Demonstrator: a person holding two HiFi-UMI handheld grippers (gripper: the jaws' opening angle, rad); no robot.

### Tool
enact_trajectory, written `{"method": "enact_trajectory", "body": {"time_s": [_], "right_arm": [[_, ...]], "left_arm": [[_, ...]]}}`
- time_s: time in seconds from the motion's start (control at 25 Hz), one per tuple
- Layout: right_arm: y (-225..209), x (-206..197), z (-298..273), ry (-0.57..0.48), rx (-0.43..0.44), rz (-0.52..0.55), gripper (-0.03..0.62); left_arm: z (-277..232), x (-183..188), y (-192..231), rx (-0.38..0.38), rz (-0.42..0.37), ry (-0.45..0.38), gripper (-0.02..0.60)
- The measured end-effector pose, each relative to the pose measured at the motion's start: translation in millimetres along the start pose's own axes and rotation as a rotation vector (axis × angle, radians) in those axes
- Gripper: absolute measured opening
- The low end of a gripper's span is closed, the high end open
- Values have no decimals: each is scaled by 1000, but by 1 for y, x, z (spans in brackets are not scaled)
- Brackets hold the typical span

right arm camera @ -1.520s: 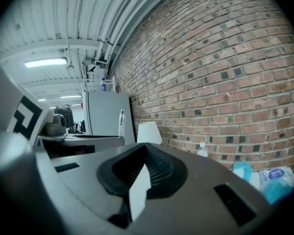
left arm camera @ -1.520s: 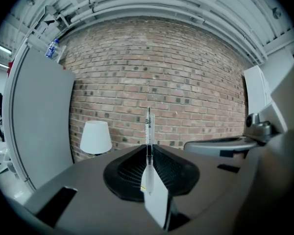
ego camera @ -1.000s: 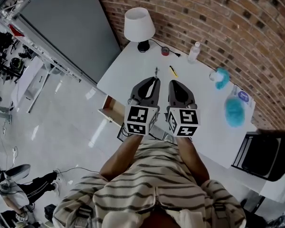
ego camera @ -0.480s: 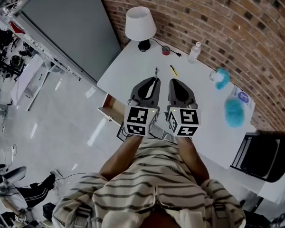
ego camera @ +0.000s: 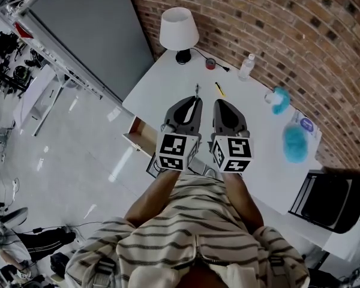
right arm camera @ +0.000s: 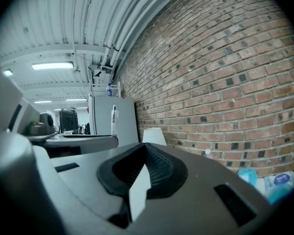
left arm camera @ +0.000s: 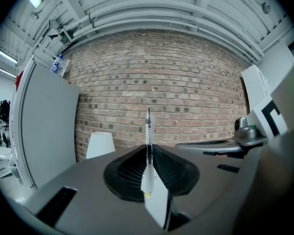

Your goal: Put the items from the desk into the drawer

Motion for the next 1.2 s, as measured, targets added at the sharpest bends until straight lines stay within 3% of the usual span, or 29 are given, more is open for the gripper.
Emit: {"method": "enact_trajectory", "body": {"time_s": [0.4,1.2], "right_arm": [[10,-5,-6,14,85,6,11],[121,-21,-52,92,465,33,11]], "left_arm": [[15,-6,8,94,22,2,45],[114,-28,79,489,79,25,46]]}}
Point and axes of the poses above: the fingertips, and each gripper's own axes: z backward along the fingers, y to its left, x out of its top, the point moved 9 cm from there along z, backward along the fingers, and after that the axes turned 4 degrees about x, right-handed, at the moved point
